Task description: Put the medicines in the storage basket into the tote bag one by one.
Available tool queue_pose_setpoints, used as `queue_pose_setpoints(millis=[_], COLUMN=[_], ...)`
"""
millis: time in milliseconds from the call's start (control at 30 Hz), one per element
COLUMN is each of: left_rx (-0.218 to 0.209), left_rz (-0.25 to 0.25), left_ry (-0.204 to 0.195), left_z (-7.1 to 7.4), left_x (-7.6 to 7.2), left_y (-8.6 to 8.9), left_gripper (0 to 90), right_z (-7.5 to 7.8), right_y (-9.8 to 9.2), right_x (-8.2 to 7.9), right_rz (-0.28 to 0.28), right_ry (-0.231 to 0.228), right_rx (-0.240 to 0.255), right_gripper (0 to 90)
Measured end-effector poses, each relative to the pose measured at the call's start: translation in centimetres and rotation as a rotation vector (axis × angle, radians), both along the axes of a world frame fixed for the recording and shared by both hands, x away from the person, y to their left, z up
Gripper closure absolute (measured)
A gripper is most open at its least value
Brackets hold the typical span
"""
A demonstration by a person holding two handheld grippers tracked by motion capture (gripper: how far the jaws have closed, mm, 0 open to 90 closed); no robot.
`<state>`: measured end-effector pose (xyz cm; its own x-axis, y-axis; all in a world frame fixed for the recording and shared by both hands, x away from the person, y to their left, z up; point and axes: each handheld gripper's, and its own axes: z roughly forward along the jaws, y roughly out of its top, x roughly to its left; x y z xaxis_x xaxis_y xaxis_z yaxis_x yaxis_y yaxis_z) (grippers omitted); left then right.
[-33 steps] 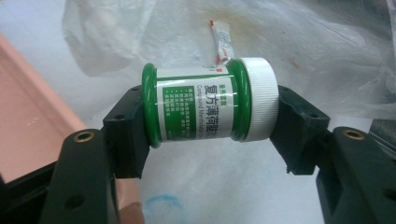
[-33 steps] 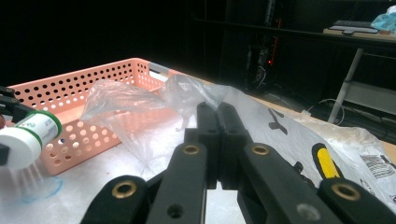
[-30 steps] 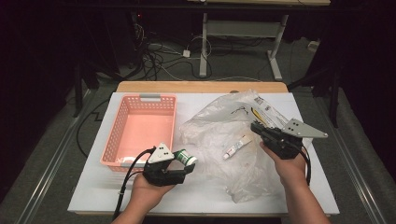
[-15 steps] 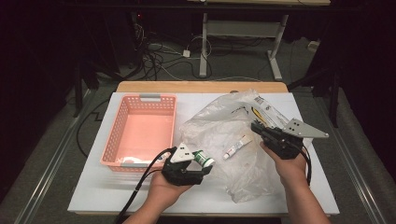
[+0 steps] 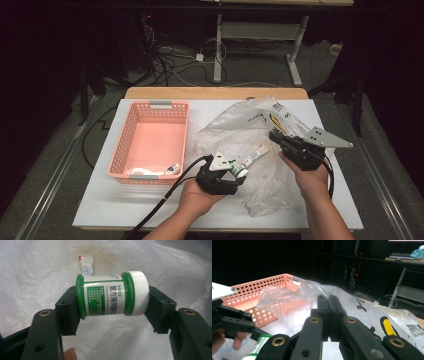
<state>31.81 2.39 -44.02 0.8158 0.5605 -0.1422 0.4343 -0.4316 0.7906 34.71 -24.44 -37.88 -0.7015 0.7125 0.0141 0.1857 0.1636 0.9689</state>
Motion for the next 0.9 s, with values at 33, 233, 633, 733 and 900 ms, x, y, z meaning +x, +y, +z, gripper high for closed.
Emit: queue_pose_setpoints(millis=[33, 233, 633, 733, 900], left_rx=[0.001, 0.008, 0.026, 0.026, 0.038], left_rz=[0.0, 0.003, -0.036, -0.039, -0.027], left_ry=[0.0, 0.007, 0.032, 0.033, 0.019], left_z=[-0.2, -1.3, -2.9, -3.1, -3.2], left_x=[0.2, 1.4, 4.2, 5.0, 6.3], left_y=[-0.2, -1.5, -6.0, -7.5, -10.0], left_gripper=[35.0, 35.0, 34.9, 34.9, 33.8], right_z=[0.0, 0.0, 0.1, 0.2, 0.3], right_y=[0.0, 0.0, -0.1, -0.2, -0.5], right_x=[0.0, 0.0, 0.0, -0.1, -0.1], right_rz=[0.001, 0.003, 0.005, 0.003, 0.002], right_ry=[-0.001, -0.009, -0.012, -0.009, -0.014], right_rx=[0.0, 0.001, 0.009, 0.015, 0.024], right_gripper=[90.0, 90.0, 90.0, 90.0, 90.0])
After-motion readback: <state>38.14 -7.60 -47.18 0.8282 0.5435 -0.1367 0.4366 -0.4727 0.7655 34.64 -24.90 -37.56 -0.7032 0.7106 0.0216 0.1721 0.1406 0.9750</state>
